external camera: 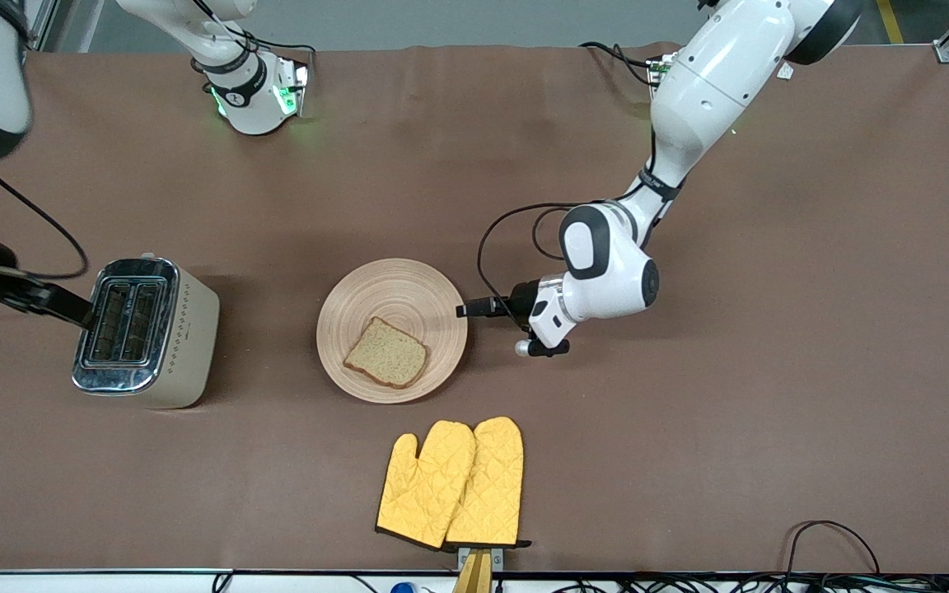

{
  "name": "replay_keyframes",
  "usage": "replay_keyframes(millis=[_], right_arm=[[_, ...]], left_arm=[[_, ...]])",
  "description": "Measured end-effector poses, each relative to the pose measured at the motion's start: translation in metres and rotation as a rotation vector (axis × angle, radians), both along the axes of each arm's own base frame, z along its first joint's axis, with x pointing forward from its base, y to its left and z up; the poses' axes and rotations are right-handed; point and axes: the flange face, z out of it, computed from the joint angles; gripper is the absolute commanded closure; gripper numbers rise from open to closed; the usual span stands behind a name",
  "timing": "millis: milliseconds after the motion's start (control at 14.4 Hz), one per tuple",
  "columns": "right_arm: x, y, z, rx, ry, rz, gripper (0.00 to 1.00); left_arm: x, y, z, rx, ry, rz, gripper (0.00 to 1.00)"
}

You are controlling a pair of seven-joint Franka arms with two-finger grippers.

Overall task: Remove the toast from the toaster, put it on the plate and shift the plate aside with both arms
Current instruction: 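Withdraw the right gripper while the left gripper grips the plate rim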

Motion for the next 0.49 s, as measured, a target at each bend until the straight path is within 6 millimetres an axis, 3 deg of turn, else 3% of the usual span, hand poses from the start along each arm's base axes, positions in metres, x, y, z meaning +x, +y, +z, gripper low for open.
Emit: replay_keyframes(millis=[278, 486], right_arm=[[-0.04, -0.021, 0.023, -0.016, -0.007, 0.074, 0.0], [-0.065, -0.025, 0.037, -0.016, -0.021, 0.096, 0.0]], left_arm=[[0.006, 0.005, -0.026, -0.031, 0.027, 0.04, 0.0], [0.005, -0.008, -0.03, -0.079, 0.034, 0.065, 0.0]])
